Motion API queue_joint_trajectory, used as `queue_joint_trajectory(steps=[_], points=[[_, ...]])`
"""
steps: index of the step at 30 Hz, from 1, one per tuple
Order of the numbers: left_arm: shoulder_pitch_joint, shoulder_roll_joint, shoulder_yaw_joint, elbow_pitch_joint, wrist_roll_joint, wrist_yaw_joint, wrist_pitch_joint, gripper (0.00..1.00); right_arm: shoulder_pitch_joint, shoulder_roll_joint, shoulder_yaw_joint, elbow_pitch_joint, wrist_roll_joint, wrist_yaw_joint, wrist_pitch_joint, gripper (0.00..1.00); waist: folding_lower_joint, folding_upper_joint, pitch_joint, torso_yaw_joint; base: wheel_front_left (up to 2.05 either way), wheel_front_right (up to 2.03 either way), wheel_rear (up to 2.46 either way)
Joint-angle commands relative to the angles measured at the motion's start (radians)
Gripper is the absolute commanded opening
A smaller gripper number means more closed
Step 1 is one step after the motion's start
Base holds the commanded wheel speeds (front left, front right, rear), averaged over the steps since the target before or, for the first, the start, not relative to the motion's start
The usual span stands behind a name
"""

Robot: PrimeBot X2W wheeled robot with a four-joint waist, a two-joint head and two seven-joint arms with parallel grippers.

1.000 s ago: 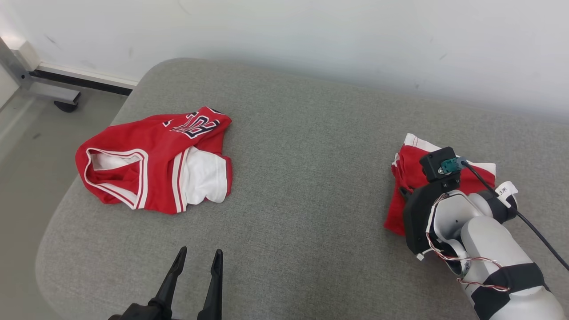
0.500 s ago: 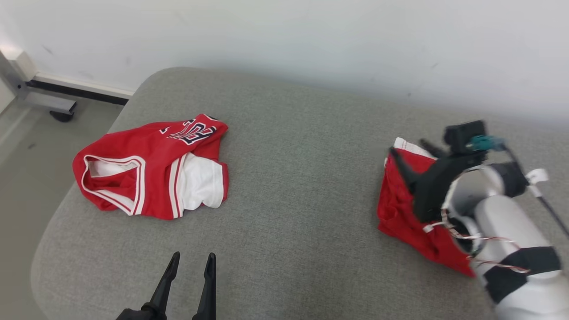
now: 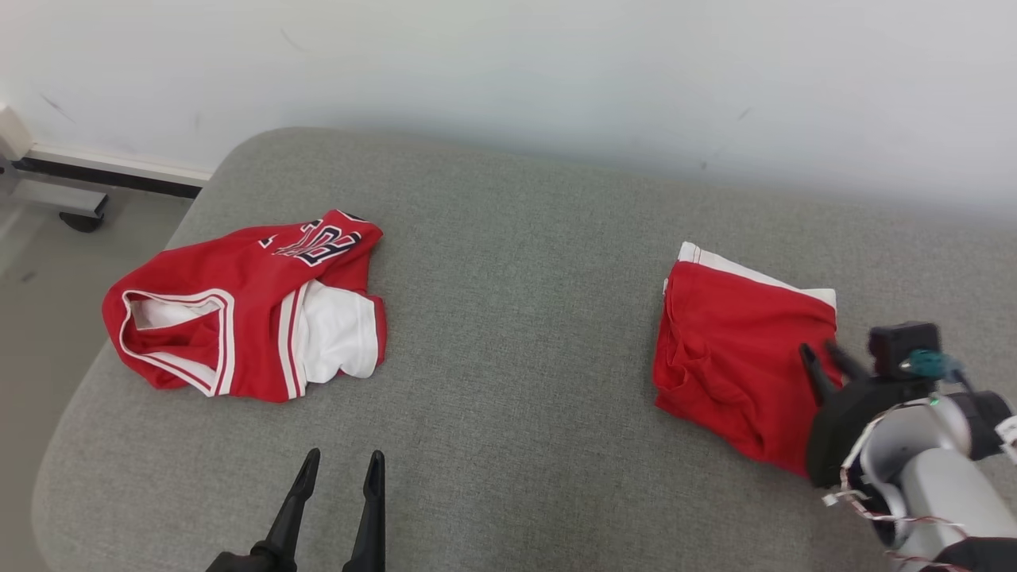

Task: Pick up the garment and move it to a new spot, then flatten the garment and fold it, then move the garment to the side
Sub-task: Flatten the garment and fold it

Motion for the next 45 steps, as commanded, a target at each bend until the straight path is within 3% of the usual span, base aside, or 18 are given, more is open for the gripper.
queue_joint_trajectory(steps=[1,13,22,23,25,29,35,45], points=[[-0.005,-0.002,0.001,-0.002,0.009,0.0,-0.003,1.0,0.006,0.02,0.015,0.006,-0.016,-0.002,-0.015,0.0,-0.0001,-0.0001,0.012,-0.002,0.0,0.0,0.0],[-0.019,-0.002,0.0,0.016,0.009,-0.004,-0.003,1.0,-0.037,0.136,0.231,0.099,0.011,-0.002,-0.018,0.0,-0.0001,-0.0001,0.015,0.017,0.0,0.0,0.0],[-0.007,-0.002,0.009,0.016,0.008,-0.003,-0.003,1.0,-0.065,0.194,0.412,0.107,0.138,-0.002,-0.049,0.0,-0.0001,-0.0001,-0.005,0.015,0.0,0.0,0.0],[-0.003,-0.002,0.013,0.016,0.009,0.0,-0.003,1.0,-0.063,0.191,0.423,0.098,0.15,-0.002,-0.059,0.24,-0.0001,-0.0001,-0.011,0.011,0.0,0.0,0.0],[0.007,-0.002,0.02,0.014,0.01,0.004,-0.003,1.0,-0.054,0.18,0.435,0.072,0.17,-0.002,-0.087,1.0,-0.0001,-0.0001,-0.022,0.002,0.0,0.0,0.0],[0.027,-0.002,0.043,0.009,0.013,0.012,-0.003,1.0,-0.008,0.165,0.414,0.008,0.186,-0.002,-0.155,1.0,-0.0001,-0.0001,-0.055,-0.027,0.0,0.0,0.0],[0.062,-0.002,0.089,-0.009,0.017,0.03,-0.003,1.0,0.108,0.163,0.297,-0.104,0.179,-0.002,-0.245,1.0,-0.0001,-0.0001,-0.103,-0.082,0.0,0.0,0.0],[0.095,-0.001,0.175,-0.022,0.031,0.047,-0.003,1.0,0.3,0.188,0.065,-0.307,0.049,-0.002,-0.341,1.0,-0.0001,-0.0001,-0.136,-0.183,0.0,0.0,0.0]])
